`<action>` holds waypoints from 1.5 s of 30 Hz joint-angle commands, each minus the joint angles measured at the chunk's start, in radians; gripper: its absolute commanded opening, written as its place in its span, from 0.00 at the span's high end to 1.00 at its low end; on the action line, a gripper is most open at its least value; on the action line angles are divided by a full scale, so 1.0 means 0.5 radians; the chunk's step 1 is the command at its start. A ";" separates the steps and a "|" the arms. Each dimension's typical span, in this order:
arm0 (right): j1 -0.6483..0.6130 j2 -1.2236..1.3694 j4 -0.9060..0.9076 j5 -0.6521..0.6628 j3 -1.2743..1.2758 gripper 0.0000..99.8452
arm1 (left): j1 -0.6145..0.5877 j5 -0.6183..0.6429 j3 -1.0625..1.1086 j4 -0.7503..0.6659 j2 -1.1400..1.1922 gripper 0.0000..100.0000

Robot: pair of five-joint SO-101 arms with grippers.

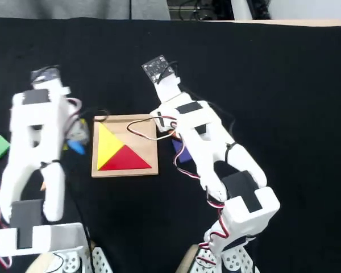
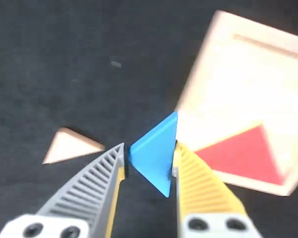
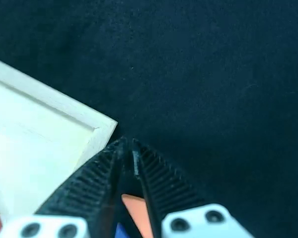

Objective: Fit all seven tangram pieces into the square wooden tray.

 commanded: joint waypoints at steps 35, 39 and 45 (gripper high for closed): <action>0.163 -0.137 -0.110 0.000 -0.041 0.99 | 0.575 2.065 0.535 -1.175 -0.071 0.80; 0.160 -0.137 -0.110 0.000 -0.041 0.99 | 0.575 2.059 0.511 -1.178 -0.071 0.80; 0.157 -0.137 -0.110 0.000 -0.041 0.99 | 0.351 1.565 0.437 -1.065 -0.110 0.81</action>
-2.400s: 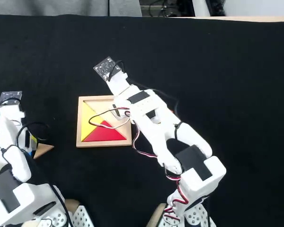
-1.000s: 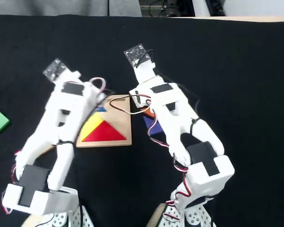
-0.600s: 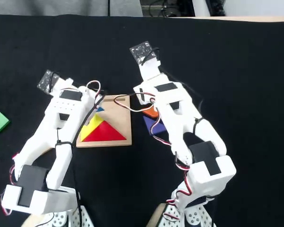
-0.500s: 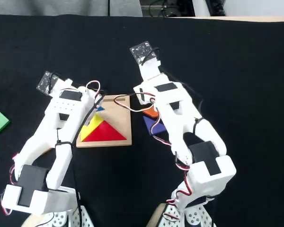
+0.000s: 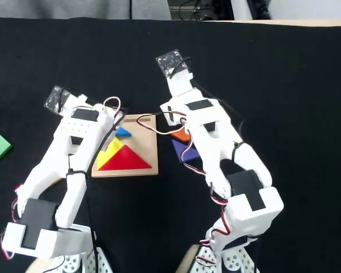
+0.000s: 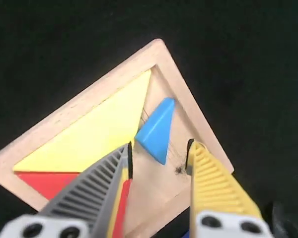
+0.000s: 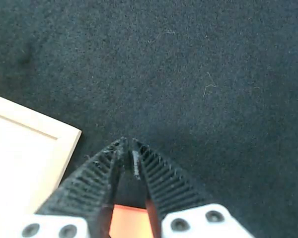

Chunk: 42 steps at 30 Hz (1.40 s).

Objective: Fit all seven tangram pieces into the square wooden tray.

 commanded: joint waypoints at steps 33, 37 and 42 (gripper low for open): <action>-0.703 0.532 0.555 0.187 -0.793 0.99 | -1.926 -2.645 0.628 -0.209 -0.577 0.81; -0.709 0.560 0.546 0.187 -0.818 0.99 | -1.916 -2.645 0.686 -0.215 -0.577 0.81; -0.724 0.572 0.543 0.187 -0.895 0.99 | -1.913 -2.645 0.701 -0.215 -0.577 0.81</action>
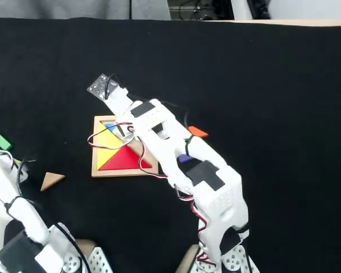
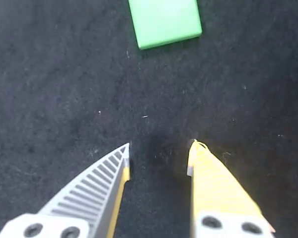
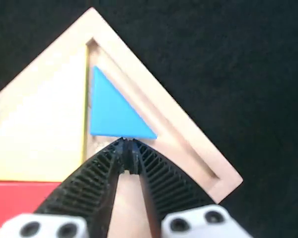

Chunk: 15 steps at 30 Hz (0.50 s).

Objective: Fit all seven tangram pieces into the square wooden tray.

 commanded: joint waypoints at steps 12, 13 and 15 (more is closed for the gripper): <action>-0.058 -0.038 0.031 0.018 -0.173 0.99 | -0.011 -0.018 0.008 -0.031 -0.061 0.81; -0.031 -0.051 0.086 0.015 -0.186 0.99 | -0.017 -0.018 0.008 -0.031 -0.061 0.81; 0.015 -0.075 0.144 0.015 -0.189 0.99 | -0.017 -0.021 0.008 -0.031 -0.061 0.81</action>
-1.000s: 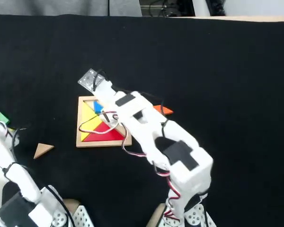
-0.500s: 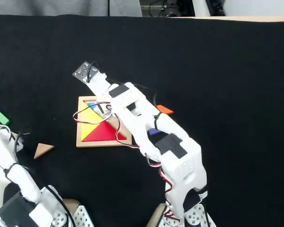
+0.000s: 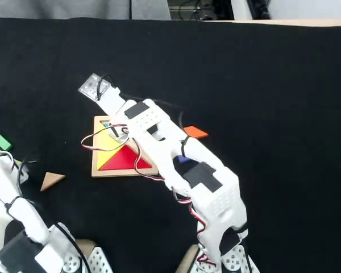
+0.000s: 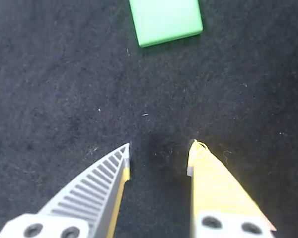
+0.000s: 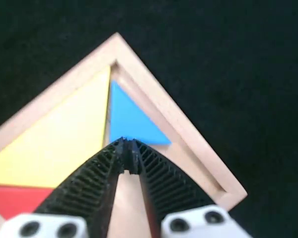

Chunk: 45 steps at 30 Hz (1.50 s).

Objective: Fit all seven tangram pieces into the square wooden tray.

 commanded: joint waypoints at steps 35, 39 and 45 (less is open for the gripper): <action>0.071 0.115 0.494 0.003 -0.649 0.99 | 0.026 -0.009 0.222 -0.307 -0.086 0.81; 0.074 -0.167 0.491 0.006 -0.425 0.99 | 0.002 -0.018 0.011 -0.153 -0.089 0.81; 0.080 -0.526 0.126 0.009 0.186 0.99 | -0.072 0.046 -0.784 0.605 0.028 0.81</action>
